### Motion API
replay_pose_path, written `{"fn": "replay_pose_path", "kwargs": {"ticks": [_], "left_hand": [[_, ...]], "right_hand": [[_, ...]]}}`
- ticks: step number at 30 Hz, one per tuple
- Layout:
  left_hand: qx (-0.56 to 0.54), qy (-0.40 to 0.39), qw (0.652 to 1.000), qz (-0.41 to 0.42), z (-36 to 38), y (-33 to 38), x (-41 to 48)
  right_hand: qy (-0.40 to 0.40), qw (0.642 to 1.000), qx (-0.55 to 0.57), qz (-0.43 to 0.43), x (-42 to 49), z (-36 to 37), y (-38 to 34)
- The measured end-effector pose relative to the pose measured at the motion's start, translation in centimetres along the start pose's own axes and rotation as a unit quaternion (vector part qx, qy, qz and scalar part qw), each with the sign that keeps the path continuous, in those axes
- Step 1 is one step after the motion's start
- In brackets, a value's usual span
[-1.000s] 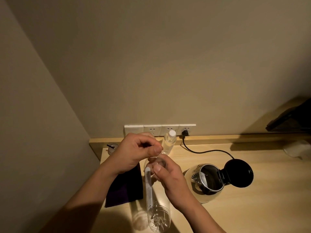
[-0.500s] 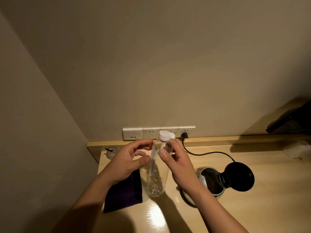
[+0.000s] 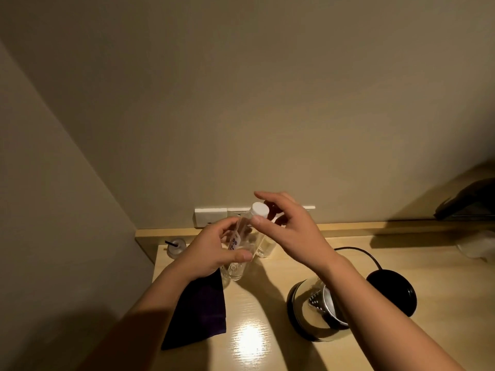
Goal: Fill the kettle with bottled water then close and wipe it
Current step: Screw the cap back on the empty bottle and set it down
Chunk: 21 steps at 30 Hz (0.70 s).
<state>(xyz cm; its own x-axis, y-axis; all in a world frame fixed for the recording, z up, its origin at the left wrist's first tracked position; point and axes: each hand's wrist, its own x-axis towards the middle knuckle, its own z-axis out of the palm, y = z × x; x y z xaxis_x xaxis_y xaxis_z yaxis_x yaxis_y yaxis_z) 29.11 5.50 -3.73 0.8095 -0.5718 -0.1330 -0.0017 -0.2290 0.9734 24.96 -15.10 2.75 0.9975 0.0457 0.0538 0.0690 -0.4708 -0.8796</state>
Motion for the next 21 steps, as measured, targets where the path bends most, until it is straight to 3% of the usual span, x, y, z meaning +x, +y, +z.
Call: {"fn": "replay_pose_path", "kwargs": {"ticks": [7,21], "left_hand": [[0.009,0.031,0.999,-0.028,0.8,-4.0,2.1],[0.042,0.052,0.993,-0.098,1.8,-10.1,5.6]], "right_hand": [[-0.106,0.965,-0.229,-0.068,3.9,0.5,1.5],[-0.18,0.928,-0.323,-0.035,6.1,4.4,6.7]]}}
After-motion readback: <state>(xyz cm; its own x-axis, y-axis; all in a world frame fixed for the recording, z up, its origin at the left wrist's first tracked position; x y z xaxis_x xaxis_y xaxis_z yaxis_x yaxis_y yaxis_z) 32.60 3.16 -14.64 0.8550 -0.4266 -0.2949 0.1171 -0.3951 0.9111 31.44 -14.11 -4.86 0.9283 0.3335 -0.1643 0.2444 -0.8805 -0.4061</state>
